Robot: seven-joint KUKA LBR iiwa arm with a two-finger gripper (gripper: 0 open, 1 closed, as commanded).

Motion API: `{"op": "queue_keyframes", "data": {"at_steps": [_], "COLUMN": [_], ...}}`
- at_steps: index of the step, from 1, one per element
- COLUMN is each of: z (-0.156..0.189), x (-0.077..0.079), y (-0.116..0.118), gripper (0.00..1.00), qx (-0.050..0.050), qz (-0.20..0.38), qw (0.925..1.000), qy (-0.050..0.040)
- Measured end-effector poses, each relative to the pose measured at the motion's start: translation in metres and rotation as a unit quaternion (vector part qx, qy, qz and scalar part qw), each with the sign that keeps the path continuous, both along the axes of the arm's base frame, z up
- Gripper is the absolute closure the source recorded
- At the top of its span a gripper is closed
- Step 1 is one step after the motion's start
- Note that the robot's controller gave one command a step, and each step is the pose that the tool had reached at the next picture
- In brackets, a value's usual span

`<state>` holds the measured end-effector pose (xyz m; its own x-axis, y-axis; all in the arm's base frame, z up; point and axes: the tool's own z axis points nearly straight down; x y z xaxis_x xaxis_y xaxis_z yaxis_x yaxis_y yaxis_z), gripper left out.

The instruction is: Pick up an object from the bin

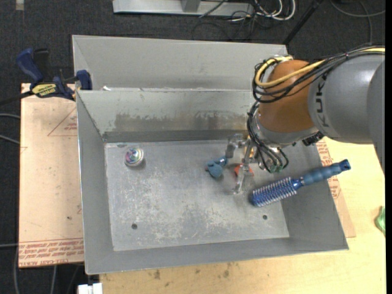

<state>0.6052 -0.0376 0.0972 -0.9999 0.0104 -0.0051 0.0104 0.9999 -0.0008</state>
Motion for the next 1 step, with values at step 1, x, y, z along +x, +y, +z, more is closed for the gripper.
{"op": "queue_keyframes", "data": {"at_steps": [1], "z": [-0.0272], "x": [0.0278], "y": [-0.0016], "gripper": [0.0], "qx": [0.0], "qz": [0.07], "qw": [0.9975], "qy": [0.0001]}}
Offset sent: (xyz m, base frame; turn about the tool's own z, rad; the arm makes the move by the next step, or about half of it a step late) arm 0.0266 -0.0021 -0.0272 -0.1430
